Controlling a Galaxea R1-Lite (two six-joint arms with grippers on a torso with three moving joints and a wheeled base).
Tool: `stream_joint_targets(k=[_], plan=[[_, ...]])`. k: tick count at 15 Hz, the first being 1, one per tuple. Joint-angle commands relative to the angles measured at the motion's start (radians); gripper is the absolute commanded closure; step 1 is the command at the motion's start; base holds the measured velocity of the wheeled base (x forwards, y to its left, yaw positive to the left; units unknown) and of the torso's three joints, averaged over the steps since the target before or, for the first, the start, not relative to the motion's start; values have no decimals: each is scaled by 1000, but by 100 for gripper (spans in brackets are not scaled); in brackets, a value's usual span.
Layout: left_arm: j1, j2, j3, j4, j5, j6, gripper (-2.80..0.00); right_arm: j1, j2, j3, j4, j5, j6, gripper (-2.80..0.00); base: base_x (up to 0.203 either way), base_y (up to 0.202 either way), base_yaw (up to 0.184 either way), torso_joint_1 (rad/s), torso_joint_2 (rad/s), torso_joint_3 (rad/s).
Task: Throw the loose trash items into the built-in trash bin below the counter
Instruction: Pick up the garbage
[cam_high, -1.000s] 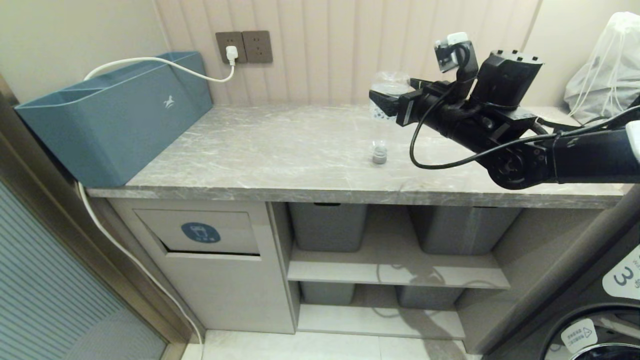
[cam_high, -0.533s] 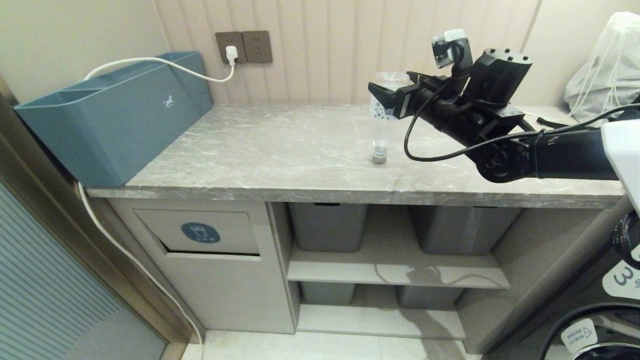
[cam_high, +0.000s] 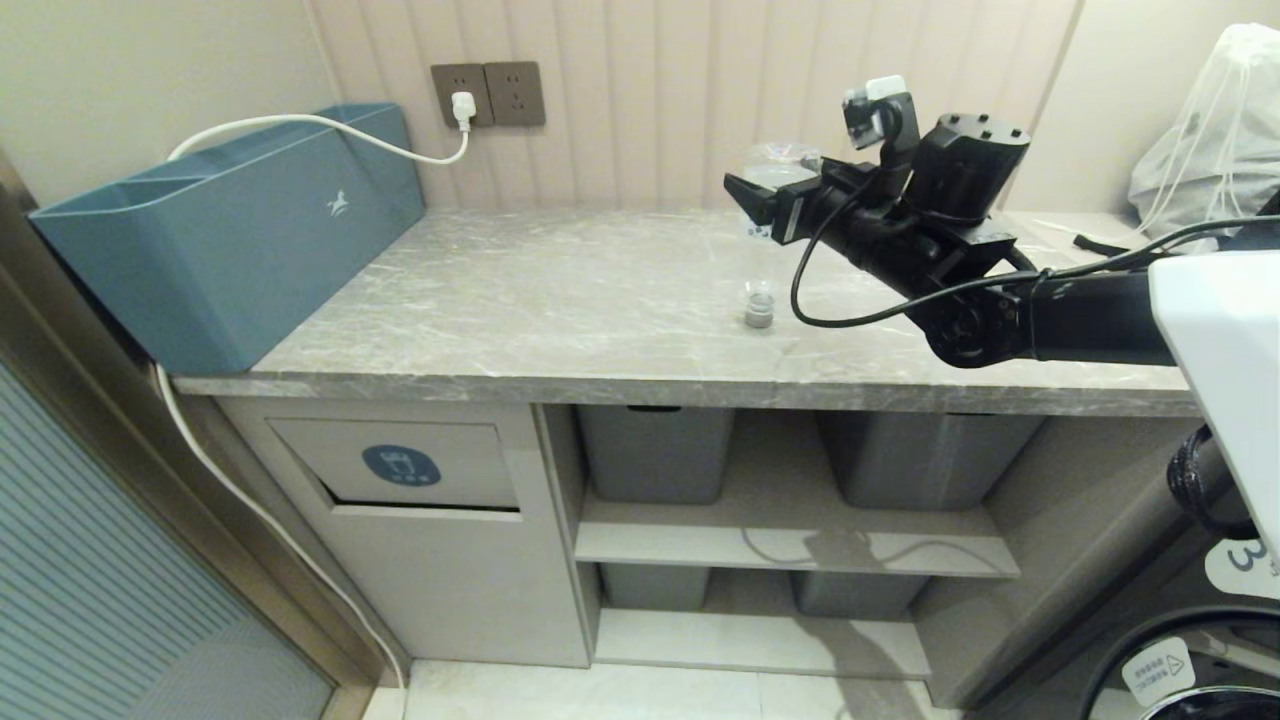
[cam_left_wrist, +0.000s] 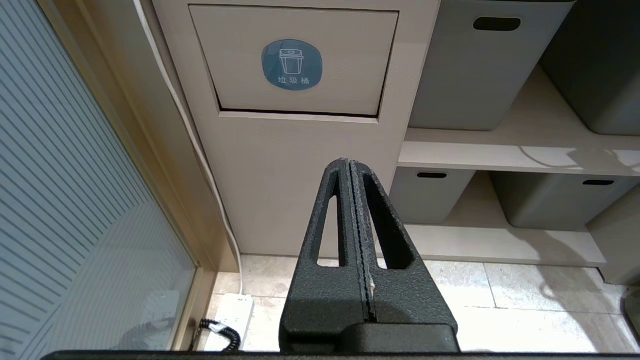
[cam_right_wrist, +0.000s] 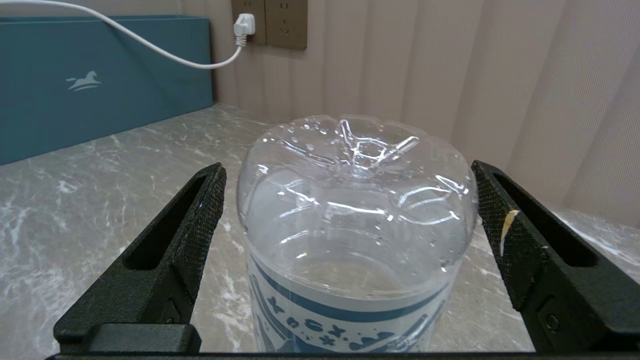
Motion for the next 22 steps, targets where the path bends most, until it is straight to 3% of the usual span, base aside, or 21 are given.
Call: stream_joint_targets(k=[1, 3, 4, 9, 11, 13, 15, 16, 19, 22], plan=[[0, 2, 2, -1, 0, 0, 0, 1, 1, 2, -4, 2, 2, -280, 0, 0, 0, 0, 0, 0], [0, 2, 2, -1, 0, 0, 0, 1, 3, 2, -4, 2, 2, -280, 0, 0, 0, 0, 0, 0], [0, 2, 2, -1, 0, 0, 0, 1, 3, 5, -4, 2, 2, 0, 0, 0, 0, 0, 0, 0], [0, 2, 2, -1, 0, 0, 0, 7, -4, 4, -1, 0, 3, 0, 0, 0, 0, 0, 0, 0], [0, 2, -5, -16, -10, 40, 0, 26, -45, 4, 19, 0, 22, 0, 0, 0, 0, 0, 0, 0], [0, 16, -101, -30, -109, 84, 0, 84, -128, 10, 84, 1, 79, 0, 0, 0, 0, 0, 0, 0], [-1, 111, -251, -25, -268, 92, 0, 163, -222, 17, 182, 12, 137, 0, 0, 0, 0, 0, 0, 0], [-5, 205, -312, -25, -327, 93, -280, 194, -257, 25, 225, 25, 157, 0, 0, 0, 0, 0, 0, 0], [-37, 548, -473, -69, -472, 94, -280, 276, -292, 48, 255, 39, 168, 0, 0, 0, 0, 0, 0, 0], [-85, 921, -611, -217, -583, 97, -280, 317, -322, 109, 255, 38, 167, 0, 0, 0, 0, 0, 0, 0]])
